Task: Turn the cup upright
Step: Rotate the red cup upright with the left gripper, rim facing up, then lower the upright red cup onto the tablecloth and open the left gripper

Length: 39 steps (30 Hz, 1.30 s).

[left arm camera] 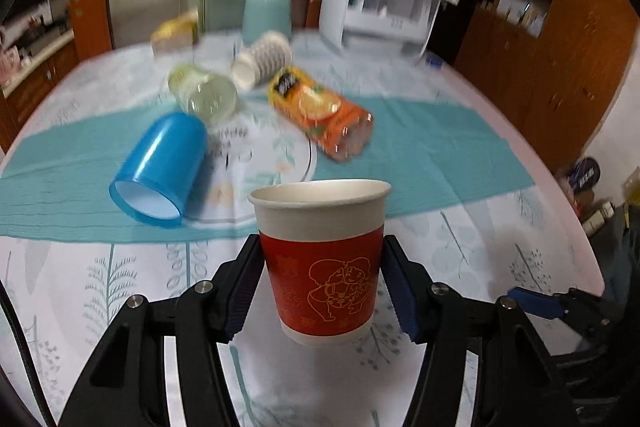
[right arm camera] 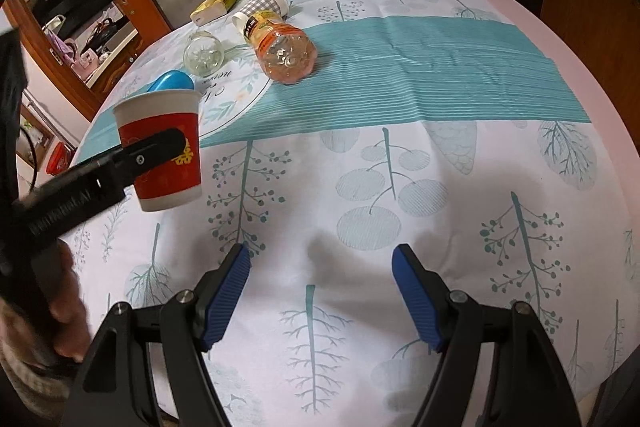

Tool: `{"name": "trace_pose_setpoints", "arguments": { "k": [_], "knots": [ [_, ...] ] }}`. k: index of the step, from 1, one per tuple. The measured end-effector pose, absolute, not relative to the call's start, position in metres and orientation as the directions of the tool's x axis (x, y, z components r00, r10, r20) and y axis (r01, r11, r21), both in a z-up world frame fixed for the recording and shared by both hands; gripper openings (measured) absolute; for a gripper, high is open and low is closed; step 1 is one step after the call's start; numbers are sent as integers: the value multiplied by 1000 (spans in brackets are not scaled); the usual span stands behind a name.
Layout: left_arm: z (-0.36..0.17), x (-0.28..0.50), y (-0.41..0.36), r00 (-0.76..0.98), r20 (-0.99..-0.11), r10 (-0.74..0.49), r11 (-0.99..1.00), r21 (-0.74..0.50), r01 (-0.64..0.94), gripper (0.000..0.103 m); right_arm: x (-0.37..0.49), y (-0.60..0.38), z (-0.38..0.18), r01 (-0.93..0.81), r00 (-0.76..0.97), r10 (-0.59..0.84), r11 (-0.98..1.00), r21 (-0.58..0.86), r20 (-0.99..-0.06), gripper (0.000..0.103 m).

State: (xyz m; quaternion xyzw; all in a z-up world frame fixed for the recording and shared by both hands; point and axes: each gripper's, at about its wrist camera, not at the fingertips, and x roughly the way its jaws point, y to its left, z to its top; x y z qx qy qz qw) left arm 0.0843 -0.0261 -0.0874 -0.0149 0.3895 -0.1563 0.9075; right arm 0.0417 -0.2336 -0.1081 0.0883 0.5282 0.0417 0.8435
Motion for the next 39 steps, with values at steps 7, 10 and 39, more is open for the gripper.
{"name": "trace_pose_setpoints", "arguments": {
  "k": [7,10,39],
  "knots": [
    [-111,75,-33,676,-683,-277,953,-103,286,58,38,-231,-108,21,422,173,979,201,-890,74],
    [-111,69,-34,680,-678,-278,950,-89,300,58,36,-231,-105,24,428,173,979,202,-887,74],
    [-111,24,-47,579,-791,-199,940,13,340,79,29,-231,-101,22,431,178,978,207,-885,74]
  ]
}}
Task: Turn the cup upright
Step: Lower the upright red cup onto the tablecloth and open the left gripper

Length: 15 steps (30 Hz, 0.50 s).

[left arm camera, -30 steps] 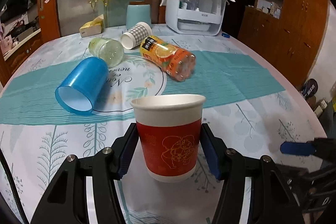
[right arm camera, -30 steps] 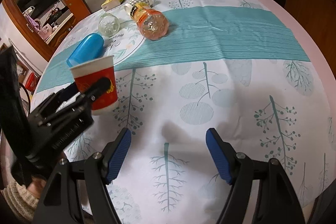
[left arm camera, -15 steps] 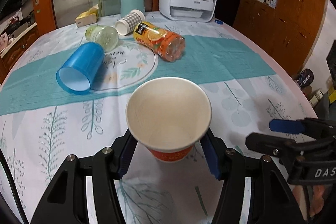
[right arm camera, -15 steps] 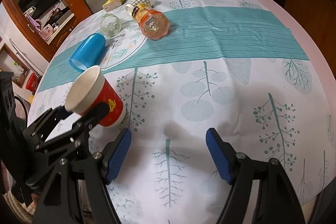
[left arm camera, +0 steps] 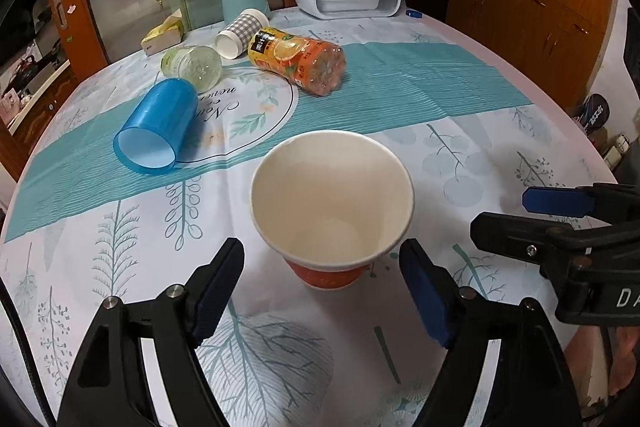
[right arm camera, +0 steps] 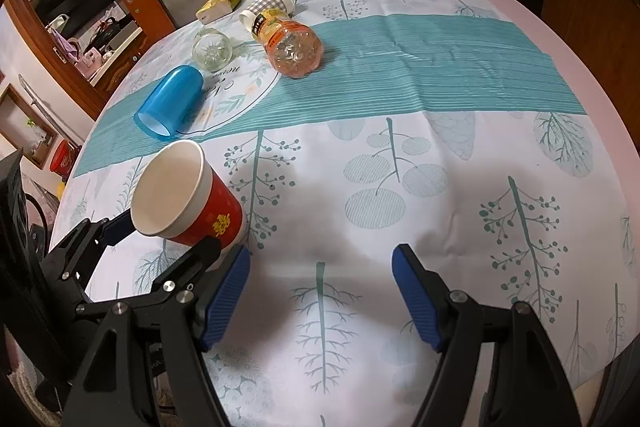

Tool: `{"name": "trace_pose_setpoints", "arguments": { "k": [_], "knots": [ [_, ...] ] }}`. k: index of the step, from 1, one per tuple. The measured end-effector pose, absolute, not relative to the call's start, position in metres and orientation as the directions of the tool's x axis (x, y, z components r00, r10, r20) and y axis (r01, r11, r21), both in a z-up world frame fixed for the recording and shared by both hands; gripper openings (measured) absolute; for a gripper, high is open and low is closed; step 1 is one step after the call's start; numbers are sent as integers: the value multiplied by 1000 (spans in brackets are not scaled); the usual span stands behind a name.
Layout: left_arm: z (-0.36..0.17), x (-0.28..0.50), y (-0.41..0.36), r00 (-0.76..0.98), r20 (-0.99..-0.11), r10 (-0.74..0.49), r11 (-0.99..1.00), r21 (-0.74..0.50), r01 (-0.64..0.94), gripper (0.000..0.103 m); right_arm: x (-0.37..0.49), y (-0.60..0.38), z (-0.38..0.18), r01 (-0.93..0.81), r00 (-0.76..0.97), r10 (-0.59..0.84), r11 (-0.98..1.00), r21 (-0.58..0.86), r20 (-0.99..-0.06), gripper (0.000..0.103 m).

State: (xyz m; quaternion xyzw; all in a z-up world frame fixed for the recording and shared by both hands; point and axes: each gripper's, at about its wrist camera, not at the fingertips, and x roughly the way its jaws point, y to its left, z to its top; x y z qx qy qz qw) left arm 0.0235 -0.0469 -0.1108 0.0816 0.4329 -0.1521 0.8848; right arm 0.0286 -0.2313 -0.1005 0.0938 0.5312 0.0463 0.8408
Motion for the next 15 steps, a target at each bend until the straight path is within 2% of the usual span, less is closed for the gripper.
{"name": "trace_pose_setpoints", "arguments": {
  "k": [15],
  "knots": [
    [-93,8,-29,534,-829,-168,959,-11,284,79,21,-220,-90,-19,449,186,980,199,-874,74]
  ]
}}
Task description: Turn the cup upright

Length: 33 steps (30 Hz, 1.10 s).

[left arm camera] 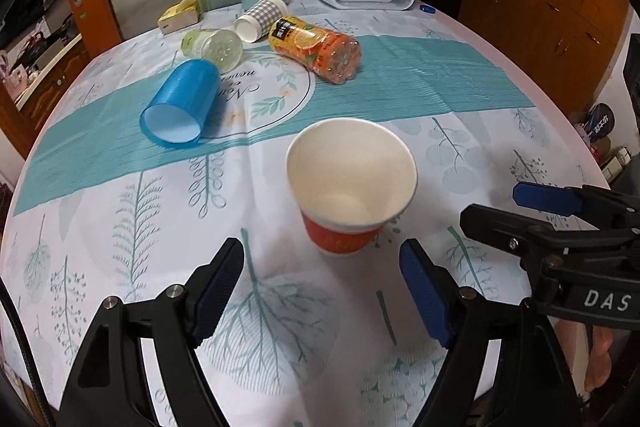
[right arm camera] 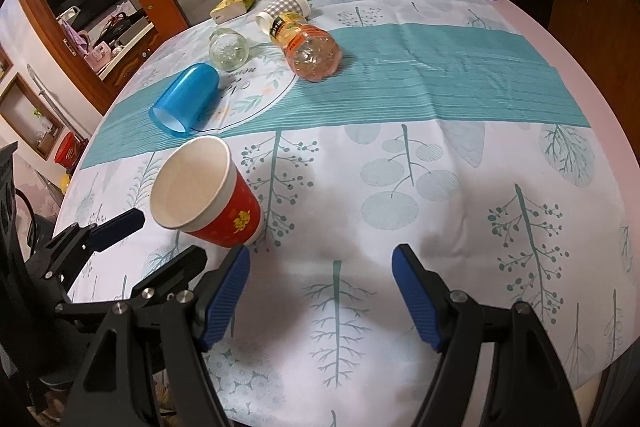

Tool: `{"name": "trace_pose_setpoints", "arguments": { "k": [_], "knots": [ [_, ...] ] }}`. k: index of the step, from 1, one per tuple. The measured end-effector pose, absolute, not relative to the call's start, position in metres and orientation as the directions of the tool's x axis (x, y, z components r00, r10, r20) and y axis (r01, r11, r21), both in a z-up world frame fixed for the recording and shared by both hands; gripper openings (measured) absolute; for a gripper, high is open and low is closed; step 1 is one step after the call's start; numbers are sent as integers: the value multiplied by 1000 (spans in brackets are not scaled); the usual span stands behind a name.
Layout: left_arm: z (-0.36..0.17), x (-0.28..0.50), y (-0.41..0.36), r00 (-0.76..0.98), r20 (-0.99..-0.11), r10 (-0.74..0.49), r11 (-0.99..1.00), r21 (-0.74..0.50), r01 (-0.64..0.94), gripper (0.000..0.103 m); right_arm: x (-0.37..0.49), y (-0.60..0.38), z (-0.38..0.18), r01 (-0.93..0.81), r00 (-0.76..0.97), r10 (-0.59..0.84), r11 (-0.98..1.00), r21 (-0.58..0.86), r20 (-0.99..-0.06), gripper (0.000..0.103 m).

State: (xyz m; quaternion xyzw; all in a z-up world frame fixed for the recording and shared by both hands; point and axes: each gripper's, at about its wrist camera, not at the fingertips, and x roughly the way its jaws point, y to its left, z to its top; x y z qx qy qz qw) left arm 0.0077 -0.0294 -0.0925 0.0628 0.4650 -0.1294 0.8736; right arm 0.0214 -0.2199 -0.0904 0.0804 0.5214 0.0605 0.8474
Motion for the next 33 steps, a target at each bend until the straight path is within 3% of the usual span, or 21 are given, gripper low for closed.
{"name": "trace_pose_setpoints", "arguments": {
  "k": [17,19,33],
  "knots": [
    [-67,-29,3,593,-804,-54,994,13,108,80,-20,-198,-59,-59,567,158,987,152,-809,74],
    [-63,-31,5,596,-802,-51,996,6,93,85,-25,-196,-56,-67,569,159,987,148,-807,74],
    [-42,-52,8,611,-790,-60,998,-46,39,86,-51,-185,-25,-79,647,130,991,104,-751,74]
  ]
}}
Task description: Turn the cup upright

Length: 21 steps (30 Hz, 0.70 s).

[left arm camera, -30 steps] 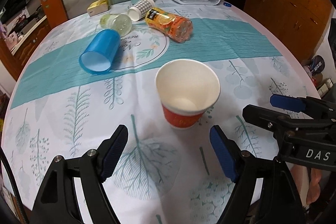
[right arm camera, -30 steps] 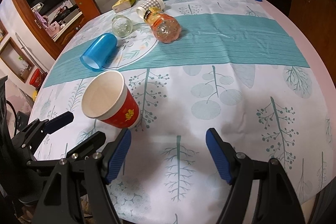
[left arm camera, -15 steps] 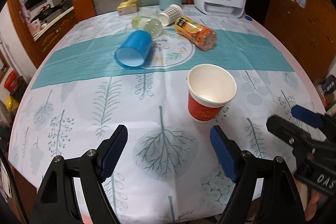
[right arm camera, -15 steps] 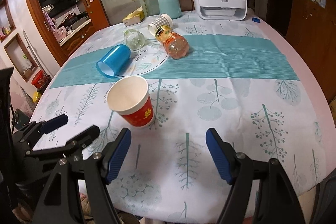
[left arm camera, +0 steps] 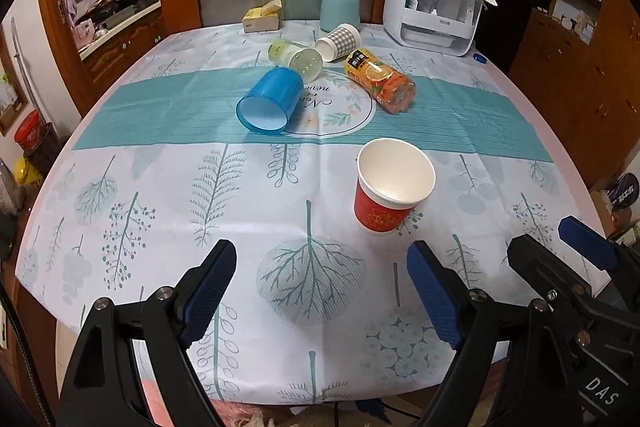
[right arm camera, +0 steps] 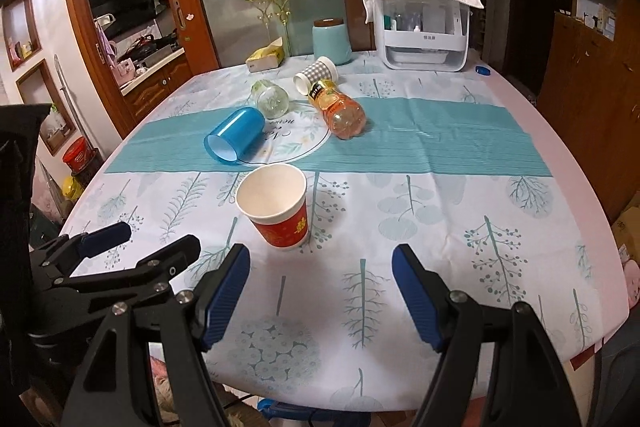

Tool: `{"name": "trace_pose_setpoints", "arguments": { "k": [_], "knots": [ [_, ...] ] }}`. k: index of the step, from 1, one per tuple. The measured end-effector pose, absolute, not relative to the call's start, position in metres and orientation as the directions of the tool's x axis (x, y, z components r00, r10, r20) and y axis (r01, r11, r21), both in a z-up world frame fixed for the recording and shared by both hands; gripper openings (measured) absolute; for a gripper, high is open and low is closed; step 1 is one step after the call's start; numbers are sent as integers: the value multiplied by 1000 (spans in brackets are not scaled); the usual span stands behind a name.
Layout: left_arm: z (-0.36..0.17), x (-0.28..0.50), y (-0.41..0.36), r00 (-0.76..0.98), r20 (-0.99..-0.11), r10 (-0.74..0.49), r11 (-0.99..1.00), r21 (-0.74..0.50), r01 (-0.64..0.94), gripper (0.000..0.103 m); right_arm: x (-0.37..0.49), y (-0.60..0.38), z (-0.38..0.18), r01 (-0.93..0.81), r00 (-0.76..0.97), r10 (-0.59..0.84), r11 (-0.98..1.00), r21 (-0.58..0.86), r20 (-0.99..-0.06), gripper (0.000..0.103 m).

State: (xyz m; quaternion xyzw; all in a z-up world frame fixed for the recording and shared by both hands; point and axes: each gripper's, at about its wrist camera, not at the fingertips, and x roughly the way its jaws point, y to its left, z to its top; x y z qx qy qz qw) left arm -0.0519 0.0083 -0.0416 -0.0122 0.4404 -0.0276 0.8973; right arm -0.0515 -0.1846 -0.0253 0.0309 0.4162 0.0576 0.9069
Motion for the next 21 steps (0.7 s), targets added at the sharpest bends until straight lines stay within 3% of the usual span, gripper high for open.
{"name": "trace_pose_setpoints", "arguments": {
  "k": [21],
  "knots": [
    [-35,-59,6,627,-779,-9,1000,-14,-3,86,-59,-186,-22,-68,683,130,991,115,-719,74]
  ]
}}
